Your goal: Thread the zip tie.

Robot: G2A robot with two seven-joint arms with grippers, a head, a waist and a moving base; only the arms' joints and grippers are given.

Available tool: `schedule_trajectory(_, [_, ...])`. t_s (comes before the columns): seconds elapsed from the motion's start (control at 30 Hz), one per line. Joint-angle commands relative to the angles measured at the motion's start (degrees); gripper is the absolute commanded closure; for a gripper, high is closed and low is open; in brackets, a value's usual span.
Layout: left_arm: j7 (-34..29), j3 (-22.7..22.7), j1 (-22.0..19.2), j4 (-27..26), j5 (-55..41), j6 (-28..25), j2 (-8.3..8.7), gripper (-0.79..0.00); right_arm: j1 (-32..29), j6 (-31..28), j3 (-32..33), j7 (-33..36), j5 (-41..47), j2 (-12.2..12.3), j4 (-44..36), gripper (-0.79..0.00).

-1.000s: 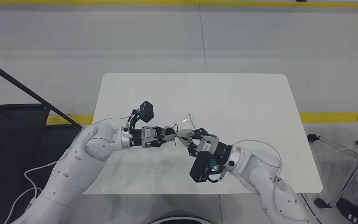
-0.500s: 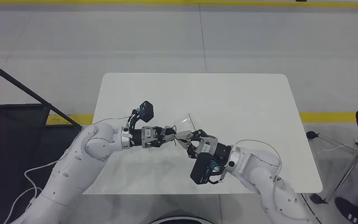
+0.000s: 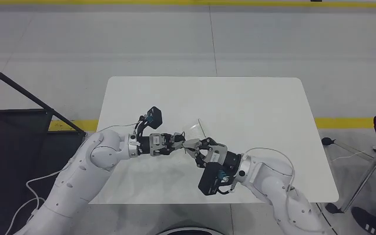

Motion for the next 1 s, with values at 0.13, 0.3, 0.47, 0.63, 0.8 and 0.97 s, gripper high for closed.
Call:
schedule_trajectory(0.13, [0.2,-0.2,0.2,-0.2,0.5,-0.2,0.09,0.0,0.6,-1.1,-0.6,0.0,-0.8,0.1,0.2,0.0])
schedule_trajectory(0.3, [0.3,-0.4,0.3,-0.1,0.6,-0.4,0.17,0.0,0.9,-2.0,-1.0,-0.2,-1.6,0.2,0.3,0.0])
schedule_trajectory(0.47, [0.6,-0.6,0.5,-0.3,0.7,-0.4,0.24,0.0,1.4,-3.7,-1.5,-0.2,-2.6,0.4,0.3,0.0])
schedule_trajectory(0.63, [0.7,-0.6,0.5,-0.5,0.9,-0.5,0.29,0.0,2.1,-5.4,-2.3,0.1,-3.4,0.4,0.4,0.0])
schedule_trajectory(0.8, [0.8,-0.6,0.6,-0.6,1.0,-0.6,0.32,0.0,2.7,-5.8,-2.9,0.5,-3.4,0.4,0.8,0.0])
schedule_trajectory(0.97, [1.1,-0.7,0.7,-0.5,1.0,-0.9,0.36,0.0,3.1,-6.5,-3.3,1.2,-3.3,0.5,0.9,0.0])
